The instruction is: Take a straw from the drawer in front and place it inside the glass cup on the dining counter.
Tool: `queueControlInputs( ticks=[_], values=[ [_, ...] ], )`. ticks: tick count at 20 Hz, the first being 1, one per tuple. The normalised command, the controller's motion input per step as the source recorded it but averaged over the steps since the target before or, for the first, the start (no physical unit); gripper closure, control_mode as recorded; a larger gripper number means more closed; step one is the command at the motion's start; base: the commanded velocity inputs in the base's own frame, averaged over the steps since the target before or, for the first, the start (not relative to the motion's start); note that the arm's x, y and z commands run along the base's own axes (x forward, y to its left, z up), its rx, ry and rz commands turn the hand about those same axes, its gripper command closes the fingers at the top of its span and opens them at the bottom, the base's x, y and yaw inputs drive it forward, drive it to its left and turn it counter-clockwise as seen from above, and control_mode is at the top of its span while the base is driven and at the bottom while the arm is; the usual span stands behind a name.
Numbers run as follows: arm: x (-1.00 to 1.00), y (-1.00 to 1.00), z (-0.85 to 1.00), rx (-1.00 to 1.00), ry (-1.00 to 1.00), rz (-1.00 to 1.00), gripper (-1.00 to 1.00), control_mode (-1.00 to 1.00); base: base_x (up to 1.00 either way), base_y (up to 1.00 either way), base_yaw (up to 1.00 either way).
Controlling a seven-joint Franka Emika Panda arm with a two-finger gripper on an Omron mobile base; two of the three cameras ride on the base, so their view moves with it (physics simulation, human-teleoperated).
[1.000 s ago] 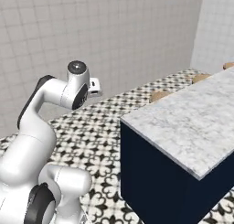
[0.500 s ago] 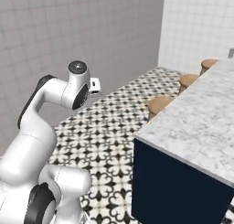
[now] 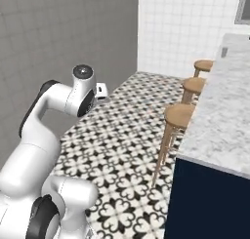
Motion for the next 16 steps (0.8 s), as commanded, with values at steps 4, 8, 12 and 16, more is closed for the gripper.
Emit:
queueControlInputs(
  ticks=[4, 8, 12, 16],
  values=[
    [0.00, 0.00, 0.00, 0.00, 0.00, 0.00, 1.00, 1.00, 0.50, 1.00, -0.43],
    [0.00, 0.00, 0.00, 0.00, 0.00, 0.00, 1.00, 1.00, 0.73, 1.00, -0.42],
    [0.00, 0.00, 0.00, 0.00, 0.00, 0.00, 1.00, 1.00, 0.97, 1.00, -0.42],
    [0.00, 0.00, 0.00, 0.00, 0.00, 0.00, 1.00, 1.00, 1.00, 1.00, -0.42]
  ],
)
